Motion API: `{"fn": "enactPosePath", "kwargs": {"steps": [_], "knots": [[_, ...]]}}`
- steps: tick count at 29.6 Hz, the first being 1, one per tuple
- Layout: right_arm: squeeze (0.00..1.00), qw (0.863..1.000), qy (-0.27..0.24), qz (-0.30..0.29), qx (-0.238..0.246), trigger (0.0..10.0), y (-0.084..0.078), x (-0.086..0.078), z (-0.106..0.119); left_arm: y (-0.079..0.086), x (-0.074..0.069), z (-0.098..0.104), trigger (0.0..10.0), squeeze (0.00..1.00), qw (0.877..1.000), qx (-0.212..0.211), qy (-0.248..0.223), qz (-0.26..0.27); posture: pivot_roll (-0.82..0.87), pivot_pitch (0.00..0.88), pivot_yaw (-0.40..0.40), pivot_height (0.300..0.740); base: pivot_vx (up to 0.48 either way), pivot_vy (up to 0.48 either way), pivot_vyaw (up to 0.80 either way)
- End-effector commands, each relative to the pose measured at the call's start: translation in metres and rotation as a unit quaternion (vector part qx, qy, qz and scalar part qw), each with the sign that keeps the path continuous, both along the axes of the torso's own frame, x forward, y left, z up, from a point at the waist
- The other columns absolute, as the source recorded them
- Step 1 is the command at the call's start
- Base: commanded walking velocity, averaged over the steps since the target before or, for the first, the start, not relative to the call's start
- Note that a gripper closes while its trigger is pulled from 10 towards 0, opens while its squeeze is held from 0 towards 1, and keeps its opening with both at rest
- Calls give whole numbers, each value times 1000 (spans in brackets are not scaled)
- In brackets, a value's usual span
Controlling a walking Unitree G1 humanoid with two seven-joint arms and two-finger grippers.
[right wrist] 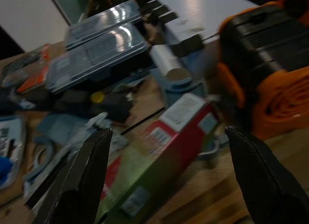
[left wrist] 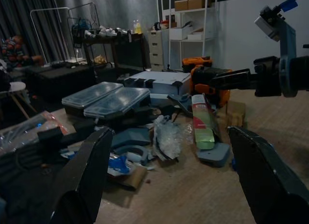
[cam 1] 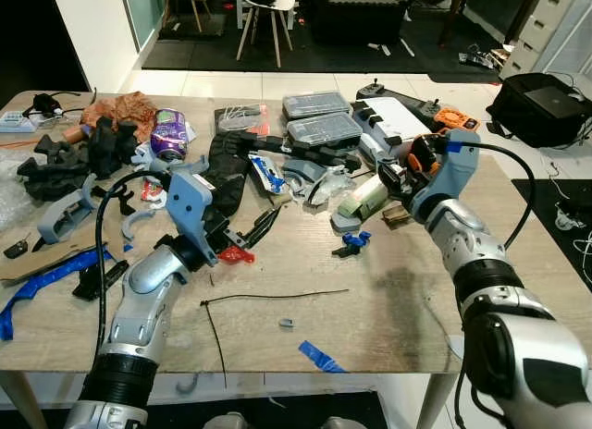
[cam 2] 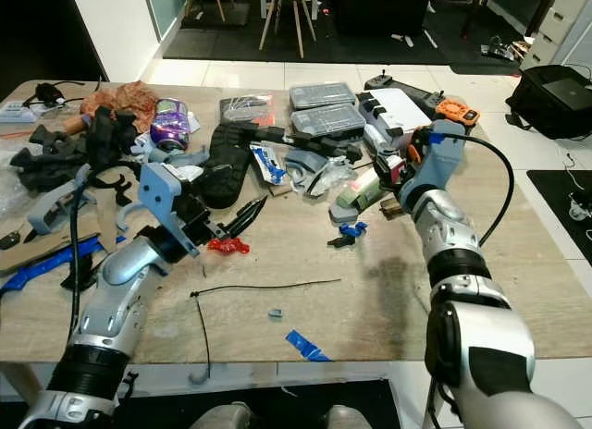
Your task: Picking trash to rubbish bin
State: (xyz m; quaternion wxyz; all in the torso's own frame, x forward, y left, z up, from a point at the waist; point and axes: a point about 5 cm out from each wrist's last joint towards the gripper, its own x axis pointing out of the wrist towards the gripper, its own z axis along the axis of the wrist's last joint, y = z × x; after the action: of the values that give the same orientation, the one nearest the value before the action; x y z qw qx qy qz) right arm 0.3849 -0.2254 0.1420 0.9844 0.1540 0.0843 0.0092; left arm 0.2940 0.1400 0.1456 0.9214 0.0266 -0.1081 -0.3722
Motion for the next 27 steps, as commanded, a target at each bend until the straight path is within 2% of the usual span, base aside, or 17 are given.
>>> {"fn": "enactPosePath", "kwargs": {"steps": [1,11,18,20,27], "knots": [[0,1000,9,-9,13,10000,-1,1,0,-2,0,6,10000,0,1000,17,-18,-9,52,0,-5,740,0,0,0],[0,998,36,-48,15,10000,6,7,4,3,-5,22,10000,0,998,45,-43,-29,61,0,9,740,0,0,0],[0,997,45,-57,0,10000,1,7,3,7,-10,32,10000,0,995,64,-52,-51,58,22,15,740,0,0,0],[0,997,43,-68,6,10000,-5,6,4,7,-17,38,10000,0,994,71,-54,-68,56,101,19,740,0,0,0],[0,996,30,-75,34,10000,-11,6,10,-5,-36,44,10000,0,989,87,-56,-108,62,208,17,740,0,0,0]]}}
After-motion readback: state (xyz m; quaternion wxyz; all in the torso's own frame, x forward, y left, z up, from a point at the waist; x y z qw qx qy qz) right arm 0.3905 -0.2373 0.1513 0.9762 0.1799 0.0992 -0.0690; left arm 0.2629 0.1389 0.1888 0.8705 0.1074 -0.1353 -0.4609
